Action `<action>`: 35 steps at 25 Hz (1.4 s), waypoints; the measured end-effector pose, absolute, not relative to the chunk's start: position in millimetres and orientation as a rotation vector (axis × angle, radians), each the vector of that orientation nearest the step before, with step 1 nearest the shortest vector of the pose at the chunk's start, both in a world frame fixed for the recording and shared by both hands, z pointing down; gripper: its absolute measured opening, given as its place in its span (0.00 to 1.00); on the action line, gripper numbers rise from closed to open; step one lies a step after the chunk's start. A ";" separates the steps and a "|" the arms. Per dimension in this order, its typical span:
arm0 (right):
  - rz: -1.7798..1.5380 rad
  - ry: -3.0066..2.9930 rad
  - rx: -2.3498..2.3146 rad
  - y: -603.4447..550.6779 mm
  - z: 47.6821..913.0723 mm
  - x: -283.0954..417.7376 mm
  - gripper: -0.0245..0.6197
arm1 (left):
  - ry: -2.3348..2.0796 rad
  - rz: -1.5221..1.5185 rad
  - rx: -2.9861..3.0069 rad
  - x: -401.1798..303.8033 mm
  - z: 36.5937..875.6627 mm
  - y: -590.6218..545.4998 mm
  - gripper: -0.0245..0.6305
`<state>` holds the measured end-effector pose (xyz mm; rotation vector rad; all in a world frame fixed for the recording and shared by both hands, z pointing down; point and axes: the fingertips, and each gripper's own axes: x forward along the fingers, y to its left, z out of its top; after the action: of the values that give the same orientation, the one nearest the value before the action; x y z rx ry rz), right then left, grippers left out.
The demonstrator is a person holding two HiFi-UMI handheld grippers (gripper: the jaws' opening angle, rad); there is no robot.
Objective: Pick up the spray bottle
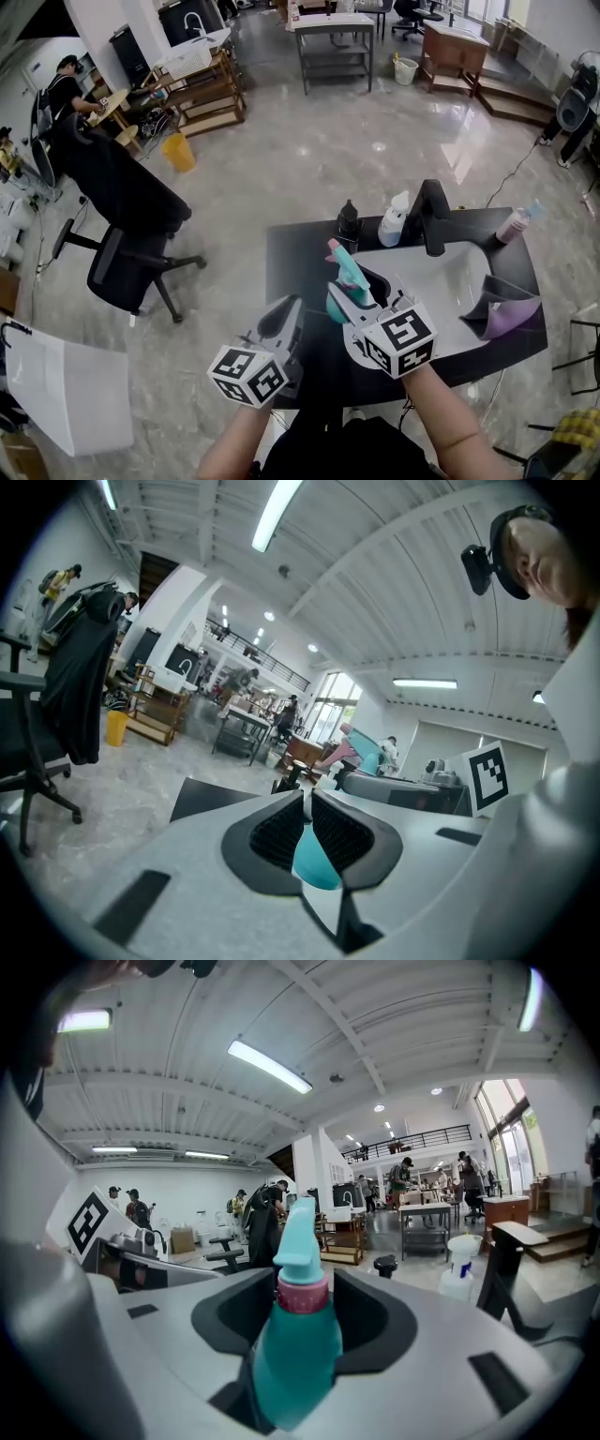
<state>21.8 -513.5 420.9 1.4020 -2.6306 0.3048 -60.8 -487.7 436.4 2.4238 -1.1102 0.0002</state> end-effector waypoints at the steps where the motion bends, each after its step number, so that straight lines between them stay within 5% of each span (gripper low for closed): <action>1: 0.306 -2.633 1.402 -507.7 420.9 24.2 0.34 | -1.110 0.000 2.426 -58.1 436.2 -483.0 0.05; 35: 0.340 -2.674 1.397 -369.3 416.2 24.0 0.33 | -1.109 -0.038 2.421 -49.7 432.8 -371.8 0.05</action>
<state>24.0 -369.3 416.2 1.3969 -2.6741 0.3397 -49.7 -371.8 432.8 2.4209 -1.1092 -0.0382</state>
